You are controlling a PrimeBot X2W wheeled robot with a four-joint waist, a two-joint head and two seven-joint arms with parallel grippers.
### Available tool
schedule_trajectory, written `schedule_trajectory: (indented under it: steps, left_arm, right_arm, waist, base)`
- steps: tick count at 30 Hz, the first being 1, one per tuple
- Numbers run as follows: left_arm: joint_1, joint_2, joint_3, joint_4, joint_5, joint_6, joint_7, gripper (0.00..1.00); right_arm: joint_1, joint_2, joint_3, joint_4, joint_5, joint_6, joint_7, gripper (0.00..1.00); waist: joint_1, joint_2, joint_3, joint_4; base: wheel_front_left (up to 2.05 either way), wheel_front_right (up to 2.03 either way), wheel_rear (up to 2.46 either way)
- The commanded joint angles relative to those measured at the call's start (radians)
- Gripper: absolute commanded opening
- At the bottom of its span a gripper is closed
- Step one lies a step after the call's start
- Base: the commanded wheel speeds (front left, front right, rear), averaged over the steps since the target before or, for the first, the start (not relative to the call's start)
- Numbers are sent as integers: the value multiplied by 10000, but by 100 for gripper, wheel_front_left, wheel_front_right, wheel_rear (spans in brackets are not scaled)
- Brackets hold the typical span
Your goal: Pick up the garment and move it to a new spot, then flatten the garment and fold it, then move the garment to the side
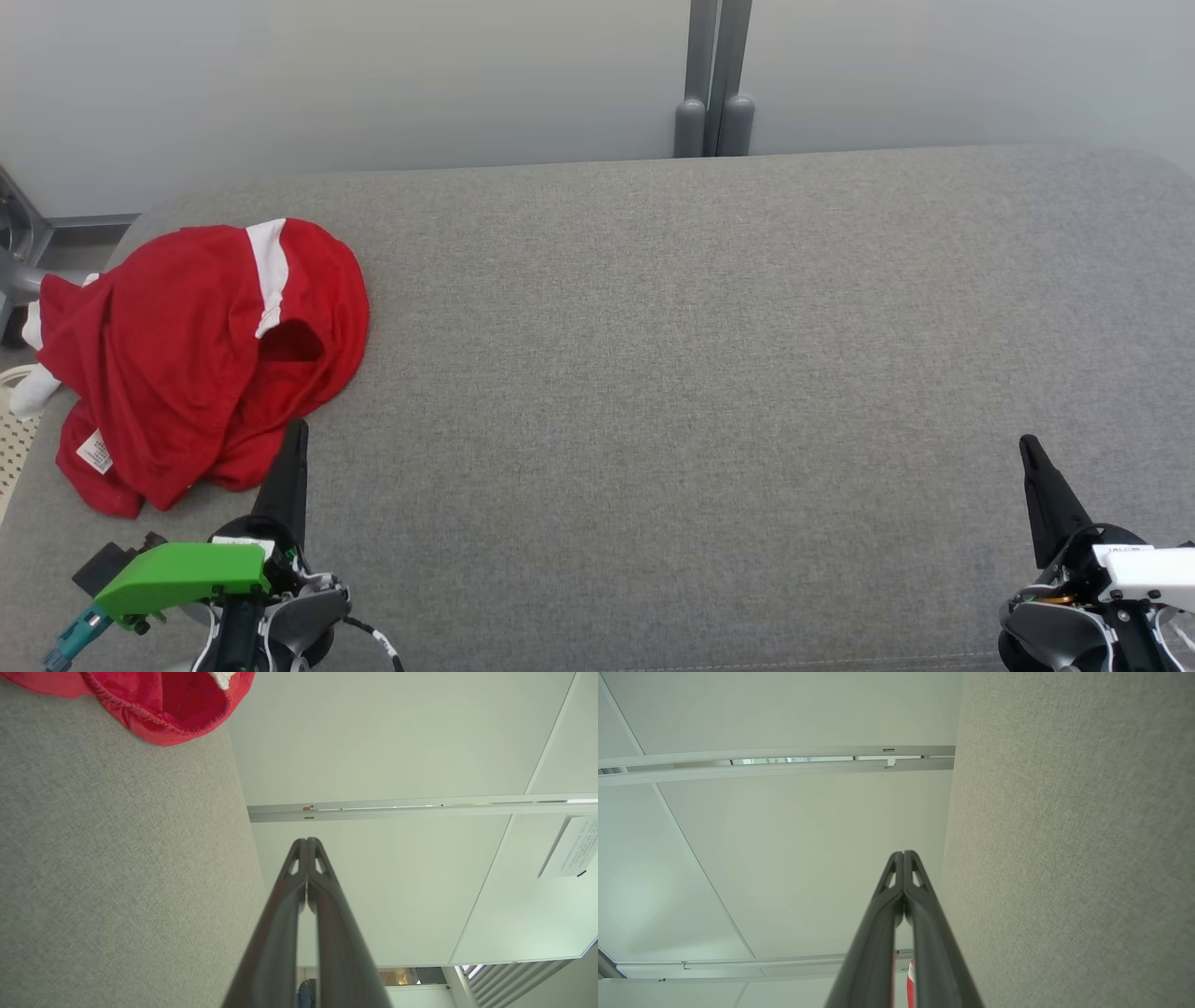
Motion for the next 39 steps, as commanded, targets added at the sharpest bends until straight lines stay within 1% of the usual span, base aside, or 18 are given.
schedule_trajectory:
  steps: [1, 39]
  left_arm:
    - [-117, 11, 6, -25, -66, -28, 26, 0]
    - [-118, 11, 6, -25, -66, -28, 25, 0]
  right_arm:
    - [-80, -44, -20, -39, 0, 5, 8, 0]
    - [-80, -43, -20, -39, -1, 5, 8, 0]
  waist:
    - [0, 0, 0, 0]
    - [0, 0, 0, 0]
  base:
    - [0, 0, 0]
    - [0, 0, 0]
